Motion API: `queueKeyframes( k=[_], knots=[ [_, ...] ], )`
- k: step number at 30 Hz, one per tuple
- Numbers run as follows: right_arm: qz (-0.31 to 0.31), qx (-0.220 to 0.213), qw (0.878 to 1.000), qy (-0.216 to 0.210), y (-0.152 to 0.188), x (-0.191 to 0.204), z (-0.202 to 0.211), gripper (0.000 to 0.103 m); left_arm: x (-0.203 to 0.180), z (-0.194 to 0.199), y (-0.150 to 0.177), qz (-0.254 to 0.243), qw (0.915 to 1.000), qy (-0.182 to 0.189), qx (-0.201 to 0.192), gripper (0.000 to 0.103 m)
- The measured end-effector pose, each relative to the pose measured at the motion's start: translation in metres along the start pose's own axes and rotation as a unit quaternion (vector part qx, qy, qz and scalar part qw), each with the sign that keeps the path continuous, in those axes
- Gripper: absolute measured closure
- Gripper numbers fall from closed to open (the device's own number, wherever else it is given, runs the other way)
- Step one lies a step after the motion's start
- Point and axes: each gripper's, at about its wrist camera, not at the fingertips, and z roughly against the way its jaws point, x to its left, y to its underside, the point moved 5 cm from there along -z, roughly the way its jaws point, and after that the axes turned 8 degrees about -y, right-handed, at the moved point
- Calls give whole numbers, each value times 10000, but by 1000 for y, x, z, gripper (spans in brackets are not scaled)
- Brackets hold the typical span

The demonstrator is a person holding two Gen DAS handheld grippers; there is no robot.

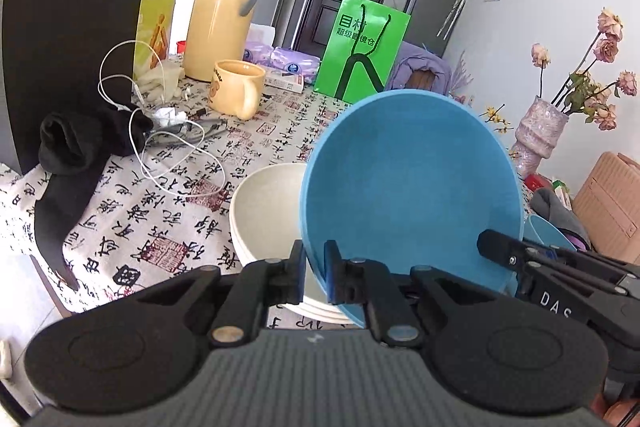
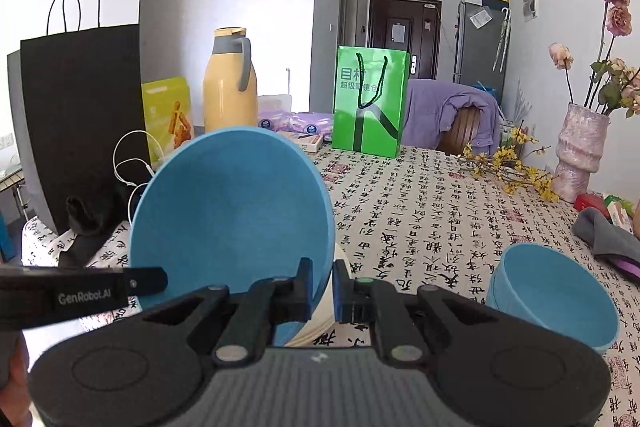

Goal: Organize plates and bowls
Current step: 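Carry the held bowl with both grippers toward the nested blue bowls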

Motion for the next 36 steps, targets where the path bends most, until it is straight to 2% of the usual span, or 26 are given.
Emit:
queueKeyframes(
  k=[8, 13, 18, 24, 29, 33, 36],
  knots=[
    [-159, -63, 9998, 31, -1, -11, 1, 93, -17, 0, -9, -143, 9998, 69, -120, 94],
    [-316, -90, 9994, 125, -6, -30, 5, 93, -38, -7, -20, -179, 9993, 333, -45, 94],
    [-471, -337, 9976, 370, -21, -70, 29, 92, -90, -6, -36, -389, 9958, 809, -200, 94],
    [-610, -565, 9926, 889, -37, -137, 65, 93, -168, -16, -46, -571, 9875, 1469, -77, 94],
    [-896, -429, 9884, 1148, -32, -193, 80, 92, -221, -31, -37, -727, 9814, 1772, 157, 94],
    [-1362, -145, 9848, 1067, -14, -232, 80, 92, -245, -44, -23, -830, 9785, 1842, 417, 94],
    [-1685, 36, 9815, 907, 0, -250, 78, 92, -247, -49, -16, -849, 9771, 1852, 609, 94]
  ],
)
